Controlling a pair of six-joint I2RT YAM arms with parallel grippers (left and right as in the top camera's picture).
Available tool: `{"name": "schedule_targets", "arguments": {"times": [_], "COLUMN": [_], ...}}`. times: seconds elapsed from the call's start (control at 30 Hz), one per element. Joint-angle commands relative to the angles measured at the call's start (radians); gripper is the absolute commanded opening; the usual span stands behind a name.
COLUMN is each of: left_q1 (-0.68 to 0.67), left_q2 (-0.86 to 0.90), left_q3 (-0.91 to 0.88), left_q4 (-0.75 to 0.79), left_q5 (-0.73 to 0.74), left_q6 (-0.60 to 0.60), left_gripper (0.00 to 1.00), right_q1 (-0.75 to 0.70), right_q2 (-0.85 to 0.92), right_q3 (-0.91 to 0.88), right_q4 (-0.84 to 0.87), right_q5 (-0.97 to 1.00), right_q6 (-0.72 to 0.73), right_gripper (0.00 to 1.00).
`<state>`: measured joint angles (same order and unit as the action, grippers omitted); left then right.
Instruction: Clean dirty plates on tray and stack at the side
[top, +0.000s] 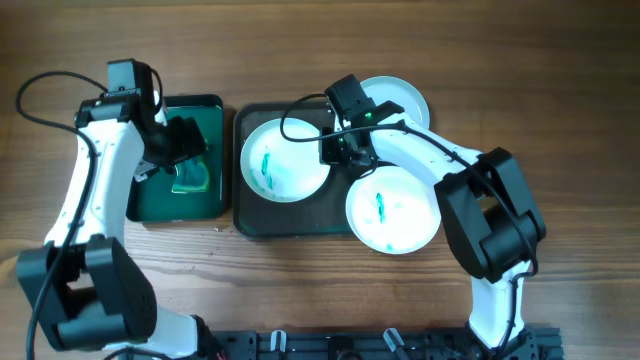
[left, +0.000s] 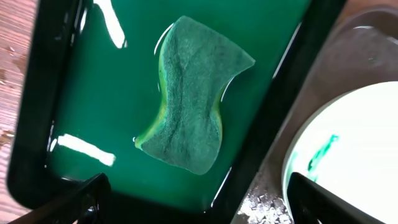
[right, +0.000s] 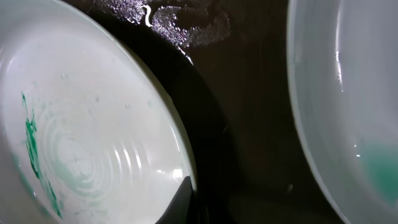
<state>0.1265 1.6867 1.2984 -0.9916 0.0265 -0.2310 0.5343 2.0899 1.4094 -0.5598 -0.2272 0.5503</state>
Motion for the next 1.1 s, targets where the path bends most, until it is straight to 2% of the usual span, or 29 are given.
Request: {"name": "schedule_targets", "arguments": {"times": [0.0, 0.07, 0.17, 0.3, 0.4, 0.47, 0.53, 0.8, 0.97, 1.07], "left_q1": [0.007, 0.007, 0.007, 0.007, 0.007, 0.007, 0.007, 0.007, 0.006, -0.003], "left_q2": [0.072, 0.106, 0.152, 0.202, 0.247, 0.277, 0.3, 0.26, 0.126, 0.04], "left_q3": [0.014, 0.014, 0.014, 0.014, 0.014, 0.014, 0.014, 0.031, 0.085, 0.097], "left_q4": [0.032, 0.061, 0.08, 0.109, 0.148, 0.171, 0.185, 0.119, 0.065, 0.064], "left_q5": [-0.01, 0.011, 0.034, 0.032, 0.035, 0.032, 0.032, 0.033, 0.07, 0.086], "left_q6": [-0.004, 0.026, 0.064, 0.076, 0.09, 0.09, 0.089, 0.089, 0.088, 0.041], "left_gripper": [0.8, 0.67, 0.54, 0.47, 0.36, 0.26, 0.05, 0.04, 0.04, 0.04], "right_q1": [0.0, 0.0, 0.002, 0.003, 0.003, 0.003, 0.003, 0.003, 0.003, 0.003], "right_q2": [0.034, 0.034, 0.034, 0.034, 0.034, 0.034, 0.034, 0.034, 0.034, 0.034], "right_q3": [0.015, 0.015, 0.015, 0.015, 0.015, 0.015, 0.015, 0.015, 0.015, 0.016], "right_q4": [0.001, 0.001, 0.001, 0.003, 0.003, 0.003, 0.003, 0.005, 0.006, 0.008], "right_q5": [0.017, 0.017, 0.017, 0.017, 0.017, 0.016, 0.017, 0.016, 0.005, 0.005], "right_q6": [0.018, 0.015, 0.006, 0.002, 0.002, 0.002, 0.002, 0.003, 0.003, 0.003], "right_gripper": [0.05, 0.04, 0.04, 0.04, 0.04, 0.04, 0.04, 0.04, 0.04, 0.04]}}
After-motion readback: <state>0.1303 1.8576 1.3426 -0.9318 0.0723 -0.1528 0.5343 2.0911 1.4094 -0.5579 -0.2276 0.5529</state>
